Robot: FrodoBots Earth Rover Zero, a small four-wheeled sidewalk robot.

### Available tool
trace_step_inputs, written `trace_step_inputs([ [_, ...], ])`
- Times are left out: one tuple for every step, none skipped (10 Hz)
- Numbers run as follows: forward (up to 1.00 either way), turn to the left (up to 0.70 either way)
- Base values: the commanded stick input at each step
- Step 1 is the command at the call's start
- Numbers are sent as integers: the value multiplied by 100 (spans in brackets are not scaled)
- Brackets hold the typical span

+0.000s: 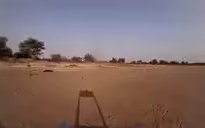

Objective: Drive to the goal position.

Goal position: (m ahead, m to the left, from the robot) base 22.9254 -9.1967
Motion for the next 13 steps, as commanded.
trace_step_inputs([
  [69, 0],
  [69, 0],
  [69, 0],
  [69, 0],
  [69, 0],
  [69, 0],
  [69, 0],
  [69, 0],
  [69, 0],
  [69, 0],
  [69, 0],
  [69, 0],
  [69, 0],
])
